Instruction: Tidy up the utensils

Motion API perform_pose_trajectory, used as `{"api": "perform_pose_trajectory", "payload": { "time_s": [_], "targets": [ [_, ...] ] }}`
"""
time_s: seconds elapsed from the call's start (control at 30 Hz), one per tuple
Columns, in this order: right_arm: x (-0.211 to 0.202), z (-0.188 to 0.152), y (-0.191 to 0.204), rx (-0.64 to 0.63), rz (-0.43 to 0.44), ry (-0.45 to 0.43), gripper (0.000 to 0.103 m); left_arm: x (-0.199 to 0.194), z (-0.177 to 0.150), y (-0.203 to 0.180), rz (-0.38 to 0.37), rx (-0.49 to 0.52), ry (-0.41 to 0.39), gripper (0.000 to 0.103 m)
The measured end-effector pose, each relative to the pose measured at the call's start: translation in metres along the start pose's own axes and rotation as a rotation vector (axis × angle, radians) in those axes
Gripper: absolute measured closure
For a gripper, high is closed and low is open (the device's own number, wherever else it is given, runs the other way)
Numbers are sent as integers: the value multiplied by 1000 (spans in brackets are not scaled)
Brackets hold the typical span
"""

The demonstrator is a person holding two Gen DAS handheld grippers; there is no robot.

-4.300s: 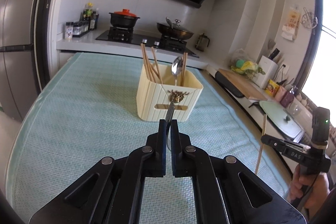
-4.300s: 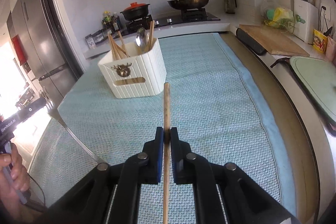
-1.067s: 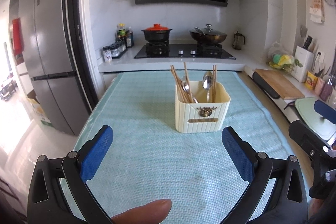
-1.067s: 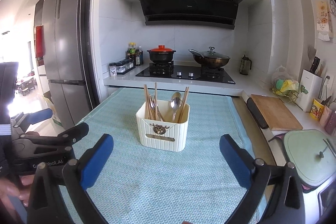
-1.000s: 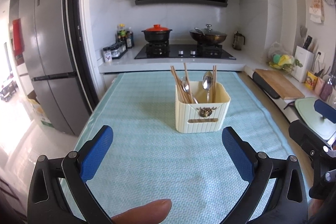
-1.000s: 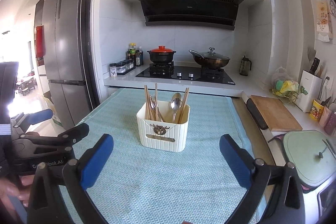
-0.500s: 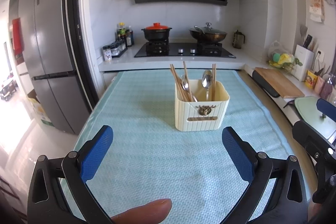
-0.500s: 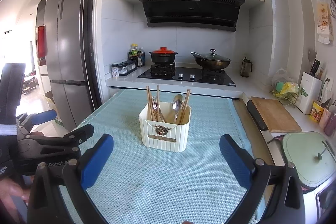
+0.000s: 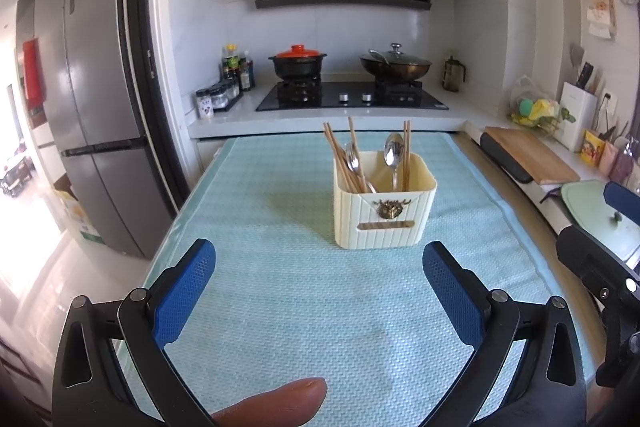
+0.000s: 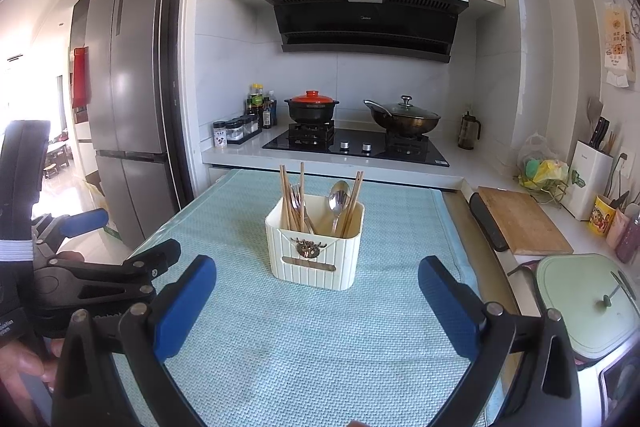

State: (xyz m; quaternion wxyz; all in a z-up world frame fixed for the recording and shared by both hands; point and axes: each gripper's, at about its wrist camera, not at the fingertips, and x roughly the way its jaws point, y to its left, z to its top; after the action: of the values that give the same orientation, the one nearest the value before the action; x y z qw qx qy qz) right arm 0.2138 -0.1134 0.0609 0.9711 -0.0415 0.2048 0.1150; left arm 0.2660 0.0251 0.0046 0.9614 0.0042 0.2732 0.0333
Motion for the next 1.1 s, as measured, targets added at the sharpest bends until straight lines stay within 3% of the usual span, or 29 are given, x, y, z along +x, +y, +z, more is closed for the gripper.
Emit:
{"api": "perform_pose_trajectory", "payload": {
  "time_s": [1.1],
  "targets": [
    [-6,1,-2,-16,3,-9,0,-2,1,-1,-5,-6,6,0]
  ]
}}
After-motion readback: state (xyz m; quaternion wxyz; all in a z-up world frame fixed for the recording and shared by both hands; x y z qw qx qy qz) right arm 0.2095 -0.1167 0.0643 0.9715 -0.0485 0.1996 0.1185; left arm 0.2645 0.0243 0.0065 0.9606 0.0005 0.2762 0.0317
